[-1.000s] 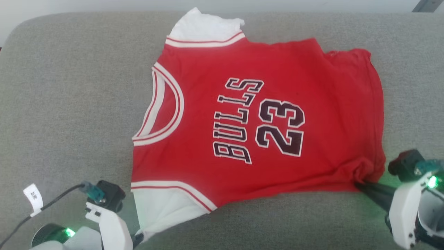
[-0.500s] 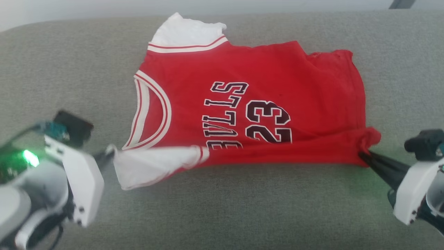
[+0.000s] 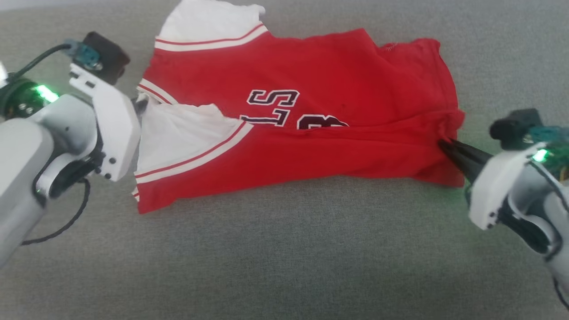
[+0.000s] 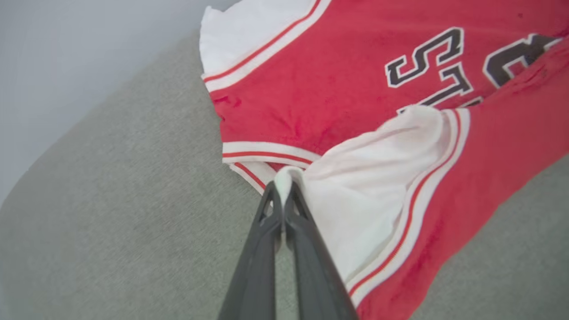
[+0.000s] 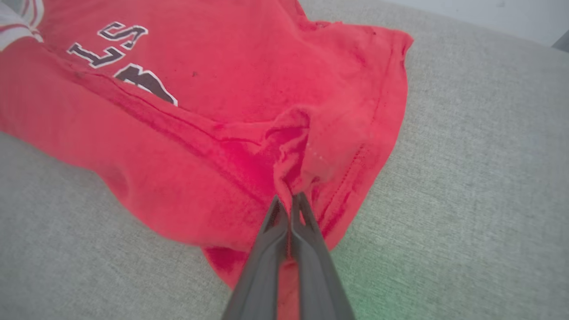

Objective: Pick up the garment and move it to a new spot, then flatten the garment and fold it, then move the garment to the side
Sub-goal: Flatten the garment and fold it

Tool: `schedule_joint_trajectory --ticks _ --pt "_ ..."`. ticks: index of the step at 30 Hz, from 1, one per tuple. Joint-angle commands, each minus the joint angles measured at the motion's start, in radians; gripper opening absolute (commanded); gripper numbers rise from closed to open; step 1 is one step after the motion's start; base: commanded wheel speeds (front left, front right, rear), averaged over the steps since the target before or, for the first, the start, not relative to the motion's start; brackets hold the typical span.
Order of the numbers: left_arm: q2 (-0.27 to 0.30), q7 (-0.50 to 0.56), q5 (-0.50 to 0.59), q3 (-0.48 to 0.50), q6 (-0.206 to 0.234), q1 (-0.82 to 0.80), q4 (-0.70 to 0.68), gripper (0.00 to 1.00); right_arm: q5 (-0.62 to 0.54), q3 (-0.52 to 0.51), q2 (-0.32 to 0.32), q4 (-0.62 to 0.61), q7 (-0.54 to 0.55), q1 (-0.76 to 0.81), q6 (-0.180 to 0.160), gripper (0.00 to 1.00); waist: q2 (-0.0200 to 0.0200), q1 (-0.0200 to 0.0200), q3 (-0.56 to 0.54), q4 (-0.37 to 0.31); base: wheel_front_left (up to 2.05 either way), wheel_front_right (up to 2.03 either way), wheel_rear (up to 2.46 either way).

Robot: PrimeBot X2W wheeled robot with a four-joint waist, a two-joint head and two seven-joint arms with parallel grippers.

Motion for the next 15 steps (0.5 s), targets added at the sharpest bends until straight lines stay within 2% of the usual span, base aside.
schedule_joint_trajectory --ticks 1,6,14,15 --pt "-0.009 0.002 0.011 -0.003 -0.012 -0.017 0.027 0.00 -0.009 0.007 0.014 0.009 0.009 -0.014 -0.001 0.00 0.0000 0.0000 0.015 -0.010 0.00 0.00 0.00" --pt "-0.091 0.018 -0.007 -0.030 -0.073 -0.056 0.200 0.00 -0.019 0.036 0.064 0.056 0.043 -0.072 -0.001 0.00 0.0000 0.0000 0.047 -0.020 0.00 0.00 0.00" --pt "-0.186 0.049 -0.047 -0.060 -0.118 -0.061 0.420 0.00 0.015 0.090 0.101 0.124 0.133 -0.125 -0.001 0.00 0.0000 0.0000 0.067 -0.020 0.00 0.00 0.00" --pt "-0.195 0.050 -0.053 -0.060 -0.123 -0.063 0.442 0.15 0.022 0.091 0.104 0.130 0.142 -0.129 -0.001 0.00 0.0000 0.0000 0.067 -0.019 0.00 0.00 0.00"
